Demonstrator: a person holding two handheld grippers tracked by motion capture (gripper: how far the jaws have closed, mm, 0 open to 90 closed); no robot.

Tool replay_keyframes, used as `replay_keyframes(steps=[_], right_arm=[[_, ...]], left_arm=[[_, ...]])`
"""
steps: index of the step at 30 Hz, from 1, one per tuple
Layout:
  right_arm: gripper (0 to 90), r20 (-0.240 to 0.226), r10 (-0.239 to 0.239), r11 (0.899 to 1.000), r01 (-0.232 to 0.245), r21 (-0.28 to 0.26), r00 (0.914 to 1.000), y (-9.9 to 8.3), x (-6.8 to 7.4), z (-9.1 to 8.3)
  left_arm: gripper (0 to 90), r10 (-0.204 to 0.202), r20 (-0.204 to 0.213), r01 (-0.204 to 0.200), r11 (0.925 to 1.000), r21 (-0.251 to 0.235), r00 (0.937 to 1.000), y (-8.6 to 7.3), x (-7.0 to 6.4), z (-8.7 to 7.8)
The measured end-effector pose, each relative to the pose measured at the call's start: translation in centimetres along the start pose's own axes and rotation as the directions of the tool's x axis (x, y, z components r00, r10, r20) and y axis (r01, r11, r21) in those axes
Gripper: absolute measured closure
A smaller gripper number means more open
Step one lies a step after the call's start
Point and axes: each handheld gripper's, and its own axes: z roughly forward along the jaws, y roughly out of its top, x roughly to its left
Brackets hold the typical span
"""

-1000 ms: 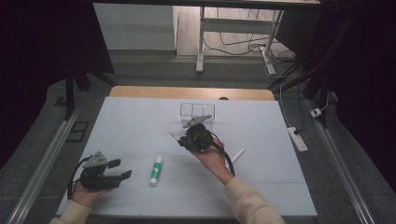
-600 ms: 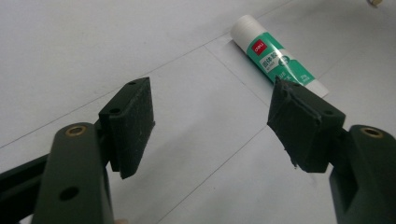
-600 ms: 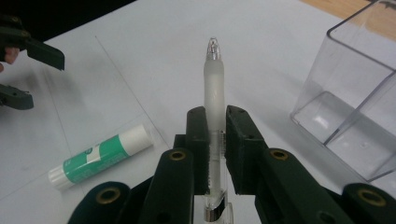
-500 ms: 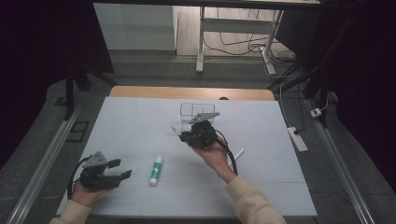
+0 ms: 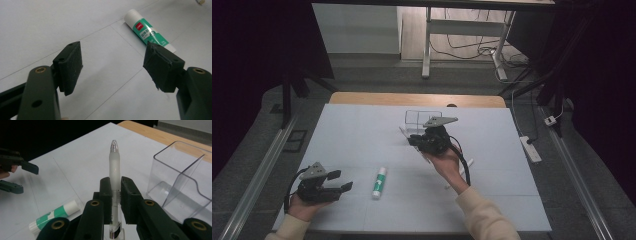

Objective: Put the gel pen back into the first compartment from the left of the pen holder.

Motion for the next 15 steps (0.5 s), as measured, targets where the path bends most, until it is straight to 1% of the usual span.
replay_keyframes(steps=[2,5,12,15], right_arm=[[79.1,0.003,0.003,1.000,-0.003,-0.008,1.0000,0.03,-0.06,-0.13],[79.1,0.007,0.009,0.999,-0.009,-0.041,0.9999,0.13,-0.25,-0.51],[79.1,0.009,0.019,0.997,-0.018,-0.075,0.9998,0.44,-0.47,-0.81],[79.1,0.000,0.049,0.992,-0.049,-0.113,0.9988,1.00,-0.98,-0.75]], left_arm=[[31.2,0.001,0.000,-0.001,1.0000,0.001,1.0000,0.00,0.00,0.02],[31.2,0.004,0.000,-0.004,1.0000,0.002,1.0000,0.02,-0.04,0.06],[31.2,0.003,-0.004,-0.003,1.0000,0.001,1.0000,0.13,-0.12,0.07],[31.1,0.008,-0.004,-0.008,1.0000,0.001,1.0000,0.23,-0.22,0.09]])
